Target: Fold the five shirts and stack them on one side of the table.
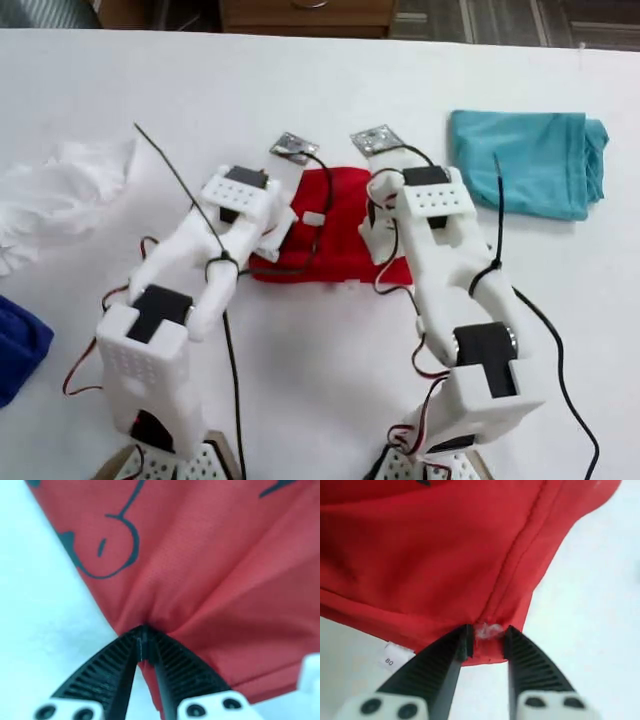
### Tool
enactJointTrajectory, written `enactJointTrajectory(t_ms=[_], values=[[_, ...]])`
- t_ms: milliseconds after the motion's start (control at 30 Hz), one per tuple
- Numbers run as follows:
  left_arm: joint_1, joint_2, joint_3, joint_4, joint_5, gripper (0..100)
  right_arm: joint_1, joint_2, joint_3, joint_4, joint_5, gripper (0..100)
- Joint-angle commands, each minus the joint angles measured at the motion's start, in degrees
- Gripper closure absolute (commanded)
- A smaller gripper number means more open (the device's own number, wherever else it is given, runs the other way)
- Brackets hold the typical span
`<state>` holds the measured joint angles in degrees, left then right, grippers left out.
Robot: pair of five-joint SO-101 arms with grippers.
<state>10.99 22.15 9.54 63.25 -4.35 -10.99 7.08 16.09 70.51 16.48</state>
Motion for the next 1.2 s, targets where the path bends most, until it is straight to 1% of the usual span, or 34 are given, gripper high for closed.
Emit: enactJointTrajectory(t_ms=[0, 133, 233, 367, 467, 567, 633, 700, 733, 800, 867, 900, 967, 1033, 1100, 1133, 1167], values=[[0.62, 0.35, 0.13, -1.14, -0.35, 97, 2.24, -3.74, 0.0, 0.22, -0.35, 97.2], [0.44, 0.26, -0.04, -1.14, -0.35, 97, 4.0, -9.01, 3.69, 0.92, 0.0, 97.8], [0.09, 0.0, -2.42, 0.0, -0.26, 97, 4.44, -13.58, 8.18, 0.48, 0.09, 97.8], [0.09, -0.35, -9.71, 7.82, -0.26, 97, 4.53, -18.24, 13.63, -1.01, 0.18, 97.8], [-0.35, -0.35, -15.08, 13.19, -0.44, 97, 5.85, -20.26, 17.93, -3.74, 3.08, 97.8], [-1.41, 0.0, -19.91, 15.47, -0.53, 97, 7.87, -20.88, 21.8, -7.16, 5.01, 97.8], [-1.58, 0.18, -22.29, 14.51, -0.53, 97, 8.75, -20.88, 23.38, -9.71, 5.8, 97.8], [-1.05, 0.26, -23.16, 10.9, -0.53, 97, 8.75, -20.88, 23.74, -11.21, 5.89, 97.4], [-0.35, 0.26, -22.81, 8.26, -0.53, 96, 8.66, -21.14, 23.65, -11.56, 5.89, 95.7], [0.79, 1.05, -21.67, 2.46, -0.53, 92, 8.22, -21.41, 22.68, -11.38, 5.54, 89.2], [1.67, 3.52, -21.58, -2.2, -0.53, 88, 8.22, -21.49, 19.96, -9.36, 5.8, 83.3], [1.85, 5.19, -22.2, -3.69, -0.44, 87, 8.31, -21.76, 17.93, -7.96, 5.8, 82.5], [2.11, 8.62, -24.4, -5.54, -0.26, 87, 8.48, -23.43, 13.71, -5.76, 5.36, 85.4], [2.2, 12.31, -28.35, -5.27, -0.26, 88, 8.48, -25.36, 9.49, -5.49, 5.27, 90.4], [2.02, 15.91, -33.54, -2.9, -0.26, 90, 8.04, -25.89, 6.24, -7.96, 5.1, 97.7], [2.02, 17.76, -36.26, -1.58, -0.26, 92, 7.96, -25.1, 5.1, -10.15, 4.04, 98.5], [2.02, 19.6, -39.16, -0.18, -0.26, 94, 7.6, -23.69, 3.96, -12.35, 2.73, 97.3]])
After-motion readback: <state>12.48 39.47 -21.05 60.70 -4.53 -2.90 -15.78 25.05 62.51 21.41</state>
